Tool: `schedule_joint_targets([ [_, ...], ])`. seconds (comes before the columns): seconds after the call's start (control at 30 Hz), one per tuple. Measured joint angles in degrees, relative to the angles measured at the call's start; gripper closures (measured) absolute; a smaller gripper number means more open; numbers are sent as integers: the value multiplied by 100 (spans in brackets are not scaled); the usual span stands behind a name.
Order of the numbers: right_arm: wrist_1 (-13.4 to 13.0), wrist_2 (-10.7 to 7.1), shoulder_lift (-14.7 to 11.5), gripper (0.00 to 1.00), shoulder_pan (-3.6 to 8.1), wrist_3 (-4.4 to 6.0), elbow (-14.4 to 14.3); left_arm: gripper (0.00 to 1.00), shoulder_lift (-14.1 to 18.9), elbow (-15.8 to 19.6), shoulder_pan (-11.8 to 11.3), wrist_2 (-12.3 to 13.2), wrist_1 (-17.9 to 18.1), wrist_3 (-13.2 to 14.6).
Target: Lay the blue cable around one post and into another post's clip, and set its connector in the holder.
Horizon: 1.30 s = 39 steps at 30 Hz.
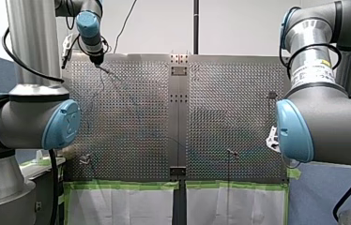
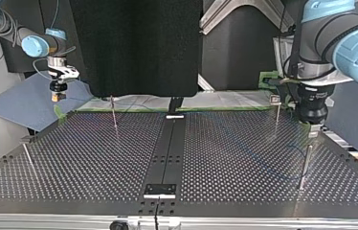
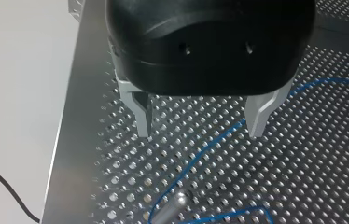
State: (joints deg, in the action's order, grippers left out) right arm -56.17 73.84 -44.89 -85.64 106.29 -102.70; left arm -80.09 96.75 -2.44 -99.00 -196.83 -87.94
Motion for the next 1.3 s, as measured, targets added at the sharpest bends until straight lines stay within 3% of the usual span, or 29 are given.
schedule_joint_targets([
  [0.3,-4,0,-1,100,-2,-1,0,1,3,0,-14,293,393,-480],
  [0.63,-5,0,-2,100,-2,6,3,1,15,0,-3,189,412,-589],
  [1.1,9,0,-1,100,-1,-1,1,1,136,0,0,-565,355,-589],
  [1.3,9,0,0,100,-2,-2,0,1,171,1,0,-700,354,-591],
])
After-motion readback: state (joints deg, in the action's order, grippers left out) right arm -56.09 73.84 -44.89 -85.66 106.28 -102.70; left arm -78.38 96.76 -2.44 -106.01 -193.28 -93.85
